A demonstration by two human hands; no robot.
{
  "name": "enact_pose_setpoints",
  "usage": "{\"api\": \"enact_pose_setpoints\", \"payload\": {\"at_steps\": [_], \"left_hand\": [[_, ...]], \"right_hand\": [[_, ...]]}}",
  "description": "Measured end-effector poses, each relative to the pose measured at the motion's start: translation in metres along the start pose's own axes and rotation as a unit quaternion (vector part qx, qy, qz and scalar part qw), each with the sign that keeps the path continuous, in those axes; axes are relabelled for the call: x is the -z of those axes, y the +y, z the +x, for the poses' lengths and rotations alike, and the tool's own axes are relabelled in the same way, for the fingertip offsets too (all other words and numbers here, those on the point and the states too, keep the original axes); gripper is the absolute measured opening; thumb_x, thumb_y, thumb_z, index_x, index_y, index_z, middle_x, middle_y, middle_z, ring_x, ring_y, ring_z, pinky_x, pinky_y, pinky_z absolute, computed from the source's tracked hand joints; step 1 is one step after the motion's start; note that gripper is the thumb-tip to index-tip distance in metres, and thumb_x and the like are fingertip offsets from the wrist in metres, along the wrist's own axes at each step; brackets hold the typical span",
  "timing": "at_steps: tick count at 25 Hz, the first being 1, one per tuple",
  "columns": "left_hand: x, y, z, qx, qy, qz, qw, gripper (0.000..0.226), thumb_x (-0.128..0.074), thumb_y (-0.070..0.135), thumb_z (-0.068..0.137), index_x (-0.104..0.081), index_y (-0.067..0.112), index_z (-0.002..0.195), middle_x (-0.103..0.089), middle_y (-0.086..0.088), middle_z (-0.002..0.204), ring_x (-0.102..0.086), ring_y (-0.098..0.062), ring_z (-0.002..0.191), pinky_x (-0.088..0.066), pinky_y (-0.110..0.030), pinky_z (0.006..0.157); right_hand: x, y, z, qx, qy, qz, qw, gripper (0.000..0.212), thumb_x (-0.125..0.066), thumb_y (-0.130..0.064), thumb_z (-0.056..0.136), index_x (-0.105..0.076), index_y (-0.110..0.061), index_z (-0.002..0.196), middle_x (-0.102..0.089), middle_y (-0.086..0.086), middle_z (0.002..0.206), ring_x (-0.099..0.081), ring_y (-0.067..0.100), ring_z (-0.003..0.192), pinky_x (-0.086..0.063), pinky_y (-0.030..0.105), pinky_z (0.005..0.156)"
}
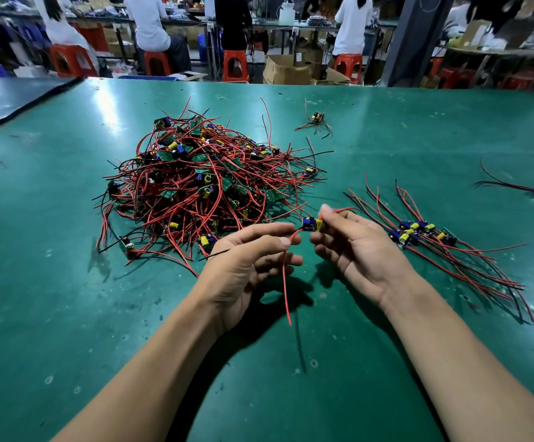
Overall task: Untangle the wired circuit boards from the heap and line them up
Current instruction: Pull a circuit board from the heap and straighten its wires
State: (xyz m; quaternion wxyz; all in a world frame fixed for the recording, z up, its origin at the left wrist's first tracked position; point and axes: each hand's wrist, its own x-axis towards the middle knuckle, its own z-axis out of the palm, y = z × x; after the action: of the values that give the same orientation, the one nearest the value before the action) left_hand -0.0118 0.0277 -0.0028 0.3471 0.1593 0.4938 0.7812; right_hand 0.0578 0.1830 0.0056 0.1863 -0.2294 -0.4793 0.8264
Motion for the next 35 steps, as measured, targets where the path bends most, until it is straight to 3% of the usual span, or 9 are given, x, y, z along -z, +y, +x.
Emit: {"api": "enact_pose_setpoints", "payload": {"at_steps": [6, 9, 11, 13, 17, 22, 26, 30, 35], "left_hand": [[0.004, -0.001, -0.004, 0.046, -0.157, -0.004, 0.986, 0.038, -0.062, -0.005, 0.075, -0.077, 0.013, 0.104, -0.072, -0.009, 0.115, -0.073, -0.024, 0.089, -0.06, -0.031, 0.073], [0.005, -0.001, -0.004, 0.059, -0.183, -0.012, 0.981, 0.04, -0.059, -0.007, 0.076, -0.076, 0.014, 0.105, -0.071, -0.009, 0.116, -0.072, -0.026, 0.092, -0.06, -0.032, 0.077], [0.004, -0.001, -0.002, 0.07, -0.156, -0.022, 0.985, 0.034, -0.06, -0.004, 0.078, -0.075, 0.011, 0.105, -0.073, -0.011, 0.112, -0.073, -0.025, 0.086, -0.06, -0.031, 0.074], [0.003, -0.001, 0.001, 0.073, -0.101, -0.023, 0.992, 0.026, -0.061, 0.01, 0.084, -0.071, 0.006, 0.108, -0.073, -0.014, 0.104, -0.072, -0.024, 0.078, -0.061, -0.03, 0.069], [0.0, -0.005, 0.002, 0.047, -0.042, 0.029, 0.998, 0.044, -0.067, 0.03, 0.081, -0.061, 0.003, 0.115, -0.072, -0.017, 0.095, -0.071, -0.024, 0.074, -0.059, -0.03, 0.068], [0.002, -0.009, 0.002, 0.026, -0.019, 0.075, 0.997, 0.031, -0.073, 0.013, 0.075, -0.066, 0.007, 0.104, -0.073, -0.015, 0.088, -0.07, -0.022, 0.071, -0.058, -0.029, 0.071], [0.001, -0.007, 0.003, 0.052, -0.024, 0.052, 0.997, 0.027, -0.073, 0.01, 0.07, -0.069, 0.006, 0.096, -0.072, -0.016, 0.086, -0.073, -0.025, 0.074, -0.059, -0.029, 0.071], [-0.002, -0.007, 0.004, 0.068, -0.015, 0.079, 0.994, 0.022, -0.061, -0.005, 0.084, -0.074, 0.011, 0.086, -0.072, -0.014, 0.08, -0.073, -0.028, 0.074, -0.058, -0.029, 0.067], [-0.008, -0.009, 0.002, 0.035, 0.019, 0.126, 0.991, 0.023, -0.064, 0.002, 0.089, -0.071, 0.014, 0.07, -0.07, -0.013, 0.073, -0.072, -0.029, 0.068, -0.058, -0.033, 0.065]], "right_hand": [[0.001, -0.003, 0.0, -0.047, -0.01, 0.081, 0.996, 0.015, -0.073, -0.021, 0.071, -0.064, -0.012, 0.079, -0.068, 0.003, 0.068, -0.055, 0.003, 0.042, -0.049, 0.015, 0.043], [0.002, -0.007, -0.001, -0.109, -0.071, 0.202, 0.971, 0.013, -0.074, -0.014, 0.071, -0.066, -0.007, 0.08, -0.066, 0.003, 0.067, -0.049, 0.003, 0.039, -0.043, 0.015, 0.039], [0.003, -0.007, -0.002, -0.095, -0.102, 0.185, 0.973, 0.022, -0.075, -0.016, 0.068, -0.062, -0.008, 0.084, -0.064, 0.0, 0.066, -0.047, 0.003, 0.04, -0.041, 0.015, 0.039], [0.003, -0.002, -0.002, -0.043, -0.095, 0.043, 0.994, 0.021, -0.075, -0.022, 0.071, -0.06, -0.011, 0.083, -0.061, 0.001, 0.067, -0.046, 0.003, 0.043, -0.04, 0.013, 0.04], [0.0, 0.012, -0.003, 0.032, -0.109, -0.126, 0.986, 0.016, -0.078, -0.026, 0.074, -0.066, -0.016, 0.079, -0.063, 0.003, 0.069, -0.053, 0.008, 0.051, -0.044, 0.016, 0.045], [-0.001, 0.017, -0.005, 0.061, -0.116, -0.136, 0.982, 0.018, -0.082, -0.029, 0.07, -0.072, -0.017, 0.08, -0.063, 0.003, 0.07, -0.057, 0.01, 0.056, -0.051, 0.023, 0.051], [0.0, 0.015, -0.001, 0.09, -0.063, -0.14, 0.984, 0.012, -0.079, -0.023, 0.079, -0.069, -0.017, 0.075, -0.047, 0.001, 0.056, -0.042, 0.009, 0.045, -0.041, 0.026, 0.047], [0.0, 0.016, -0.003, 0.081, -0.066, -0.146, 0.984, 0.017, -0.08, -0.029, 0.076, -0.067, -0.02, 0.071, -0.045, 0.001, 0.054, -0.037, 0.011, 0.046, -0.036, 0.027, 0.048], [-0.002, 0.019, -0.005, 0.066, -0.08, -0.146, 0.984, 0.018, -0.079, -0.026, 0.081, -0.066, -0.02, 0.071, -0.042, 0.004, 0.058, -0.034, 0.016, 0.053, -0.032, 0.029, 0.053]]}}
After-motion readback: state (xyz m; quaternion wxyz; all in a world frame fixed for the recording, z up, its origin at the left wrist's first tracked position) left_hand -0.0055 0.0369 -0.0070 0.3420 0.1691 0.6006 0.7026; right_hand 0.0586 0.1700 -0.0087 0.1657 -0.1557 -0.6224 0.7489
